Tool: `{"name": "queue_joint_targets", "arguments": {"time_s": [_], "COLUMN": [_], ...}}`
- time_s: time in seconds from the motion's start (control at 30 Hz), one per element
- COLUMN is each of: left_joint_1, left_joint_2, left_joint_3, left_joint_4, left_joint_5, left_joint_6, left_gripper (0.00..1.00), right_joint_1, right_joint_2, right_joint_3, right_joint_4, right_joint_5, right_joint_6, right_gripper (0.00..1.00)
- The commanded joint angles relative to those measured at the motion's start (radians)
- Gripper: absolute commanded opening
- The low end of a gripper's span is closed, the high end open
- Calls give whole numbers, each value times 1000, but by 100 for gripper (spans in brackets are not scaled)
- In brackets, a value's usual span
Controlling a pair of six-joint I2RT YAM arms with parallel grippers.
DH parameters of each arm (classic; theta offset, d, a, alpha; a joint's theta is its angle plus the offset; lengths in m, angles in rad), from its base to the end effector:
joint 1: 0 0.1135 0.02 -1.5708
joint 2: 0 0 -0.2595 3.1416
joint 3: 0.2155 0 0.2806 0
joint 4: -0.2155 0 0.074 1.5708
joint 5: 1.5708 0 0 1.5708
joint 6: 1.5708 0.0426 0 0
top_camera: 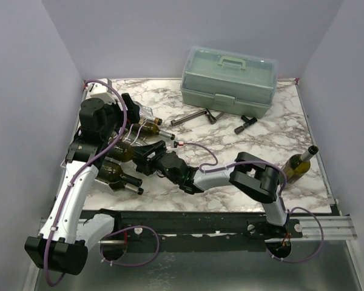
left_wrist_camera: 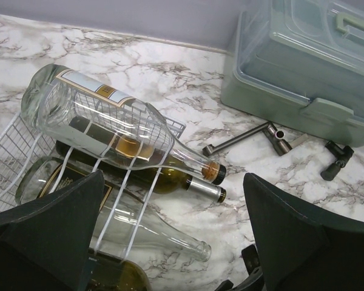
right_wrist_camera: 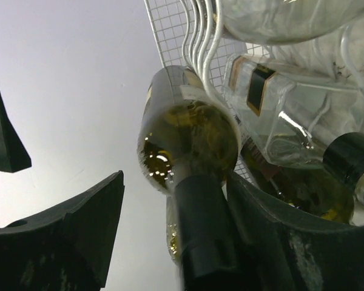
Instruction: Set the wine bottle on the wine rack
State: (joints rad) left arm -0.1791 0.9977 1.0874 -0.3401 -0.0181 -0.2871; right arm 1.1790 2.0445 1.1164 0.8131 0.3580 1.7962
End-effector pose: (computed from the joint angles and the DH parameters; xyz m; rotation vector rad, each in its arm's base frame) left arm 0.2559 -0.0455 0.3870 -0.1117 1.8289 -0.3125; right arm 0.1909 0.4230 0.1479 0.9459 1.8692 1.8056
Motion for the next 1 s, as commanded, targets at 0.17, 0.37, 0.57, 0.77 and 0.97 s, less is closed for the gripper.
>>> {"name": "queue_joint_targets", "arguments": {"time_s": [0.17,0.37,0.57,0.77,0.97], "left_joint_1": [-5,-5,-7,-8,-11], "left_joint_2": [-2,3,9,10,19], "left_joint_3": [-6,-6,-5,-3,-2], "left_joint_4": [-11,-11,-11,-11,-11], "left_joint_5": [-19,-19,-11,7,17], "left_joint_6": [14,13,14,8,5], "left_gripper": [99,99,99,99,99], "right_joint_1": [12,7,6,4,3], "right_joint_2": [-108,-135,-211,-288,-287], "right_joint_3": [-14,-47,-81,-46,15], "right_joint_4": [-158,-231,-358,-545,-677], "right_joint_5": [-60,-104,-107,-49,-40], "right_joint_6": [-39,-48,-160,-390,-484], "right_gripper": [95,100,100,97,77]}}
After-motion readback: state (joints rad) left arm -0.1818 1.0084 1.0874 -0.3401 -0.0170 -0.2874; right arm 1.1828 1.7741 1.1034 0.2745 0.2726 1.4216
